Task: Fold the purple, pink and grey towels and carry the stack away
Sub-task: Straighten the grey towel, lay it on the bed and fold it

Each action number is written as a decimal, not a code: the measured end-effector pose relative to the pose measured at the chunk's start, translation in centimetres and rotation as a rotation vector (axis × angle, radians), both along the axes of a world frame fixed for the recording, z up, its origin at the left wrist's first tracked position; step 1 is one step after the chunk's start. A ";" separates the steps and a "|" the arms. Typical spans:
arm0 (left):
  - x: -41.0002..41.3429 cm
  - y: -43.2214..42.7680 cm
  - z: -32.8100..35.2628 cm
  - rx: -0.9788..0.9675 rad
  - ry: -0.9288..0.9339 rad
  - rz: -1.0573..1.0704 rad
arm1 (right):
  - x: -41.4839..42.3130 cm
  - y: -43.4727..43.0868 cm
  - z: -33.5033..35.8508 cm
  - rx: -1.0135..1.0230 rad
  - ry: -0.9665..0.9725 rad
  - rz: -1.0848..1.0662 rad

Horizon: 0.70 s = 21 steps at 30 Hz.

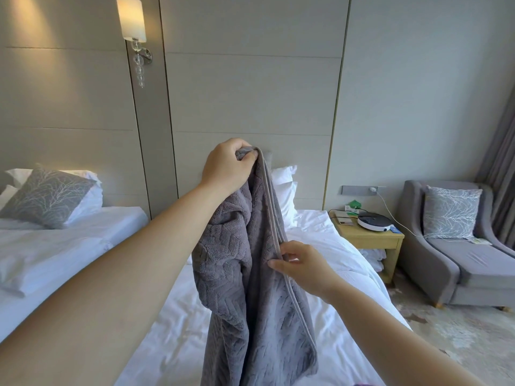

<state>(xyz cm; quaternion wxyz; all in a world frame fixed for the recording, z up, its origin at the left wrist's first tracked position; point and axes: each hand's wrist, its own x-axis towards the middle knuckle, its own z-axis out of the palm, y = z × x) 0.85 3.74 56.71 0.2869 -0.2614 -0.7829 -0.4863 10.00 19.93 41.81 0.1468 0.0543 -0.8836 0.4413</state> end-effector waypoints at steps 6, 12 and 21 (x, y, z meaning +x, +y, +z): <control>-1.4 -3.0 -0.6 -0.035 0.017 0.229 | 0.7 3.0 3.5 -0.672 0.087 -0.048; -2.3 -4.6 -3.2 -0.432 -0.147 0.453 | 1.4 3.6 8.4 -0.616 0.028 0.230; 2.3 0.9 -8.8 -0.176 -0.547 -0.550 | 0.3 3.2 8.1 -0.390 -0.070 0.271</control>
